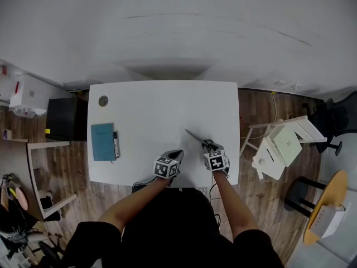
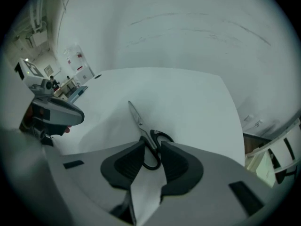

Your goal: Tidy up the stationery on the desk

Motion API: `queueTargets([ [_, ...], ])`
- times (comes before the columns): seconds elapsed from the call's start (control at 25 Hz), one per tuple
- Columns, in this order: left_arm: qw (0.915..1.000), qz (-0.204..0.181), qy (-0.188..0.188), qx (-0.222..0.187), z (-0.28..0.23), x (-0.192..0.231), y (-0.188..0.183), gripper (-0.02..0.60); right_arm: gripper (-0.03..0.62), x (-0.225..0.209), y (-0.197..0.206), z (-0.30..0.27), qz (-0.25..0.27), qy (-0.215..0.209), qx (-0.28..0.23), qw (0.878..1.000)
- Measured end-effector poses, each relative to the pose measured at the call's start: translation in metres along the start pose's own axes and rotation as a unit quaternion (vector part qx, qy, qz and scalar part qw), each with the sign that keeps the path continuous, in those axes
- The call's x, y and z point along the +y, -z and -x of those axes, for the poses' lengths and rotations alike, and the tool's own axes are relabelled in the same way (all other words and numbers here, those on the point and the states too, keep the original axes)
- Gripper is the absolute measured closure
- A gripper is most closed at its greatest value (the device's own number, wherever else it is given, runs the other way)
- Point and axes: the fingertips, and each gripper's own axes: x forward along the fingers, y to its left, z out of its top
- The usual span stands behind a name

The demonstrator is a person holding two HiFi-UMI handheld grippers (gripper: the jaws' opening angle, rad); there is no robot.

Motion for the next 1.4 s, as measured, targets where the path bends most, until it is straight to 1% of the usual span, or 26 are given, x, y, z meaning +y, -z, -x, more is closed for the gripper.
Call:
queueTargets([
  [0.2,1.0,0.003,-0.003,-0.003,0.005,0.005,-0.001,0.568,0.49,-0.002,-0.004,-0.004,0.089,0.005,0.021,0.996],
  [0.28,1.0,0.004,-0.005,-0.004,0.007,0.007,-0.001,0.568,0.488,0.001,0.001,-0.007,0.109,-0.004,0.036,0.993],
  [0.36,0.9999,0.005,-0.007,-0.007,0.01,0.009,-0.002,0.568,0.488,0.003,0.006,-0.01,0.114,-0.013,0.047,0.992],
  [0.44,0.9999,0.007,-0.009,-0.01,0.014,0.011,-0.002,0.568,0.488,0.003,0.009,-0.012,0.109,-0.015,0.048,0.993],
  [0.6,0.9998,0.01,-0.011,-0.014,0.021,0.016,0.0,0.568,0.488,0.002,0.01,-0.013,0.09,-0.011,0.033,0.995],
  [0.76,0.9997,0.011,-0.012,-0.017,0.029,0.023,0.0,0.568,0.5,0.006,0.008,-0.012,0.08,-0.004,0.027,0.996],
  [0.88,0.9995,0.02,-0.011,-0.021,0.038,0.027,0.0,0.568,0.5,0.017,0.008,-0.011,0.03,0.003,0.011,0.999],
  [0.96,0.9992,0.03,-0.009,-0.024,0.045,0.03,-0.001,0.568,0.502,0.028,0.006,-0.011,0.0,0.009,-0.002,1.0],
  [1.04,0.9993,0.026,-0.01,-0.026,0.053,0.033,-0.001,0.568,0.503,0.041,0.003,-0.011,-0.013,0.015,-0.014,1.0],
  [1.16,0.9992,0.021,-0.017,-0.03,0.067,0.044,-0.001,0.568,0.503,0.066,-0.004,-0.013,-0.021,0.016,-0.027,0.999],
  [1.4,0.9982,0.031,-0.035,-0.038,0.105,0.077,0.007,0.568,0.503,0.123,-0.019,-0.024,-0.026,0.011,-0.037,0.999],
])
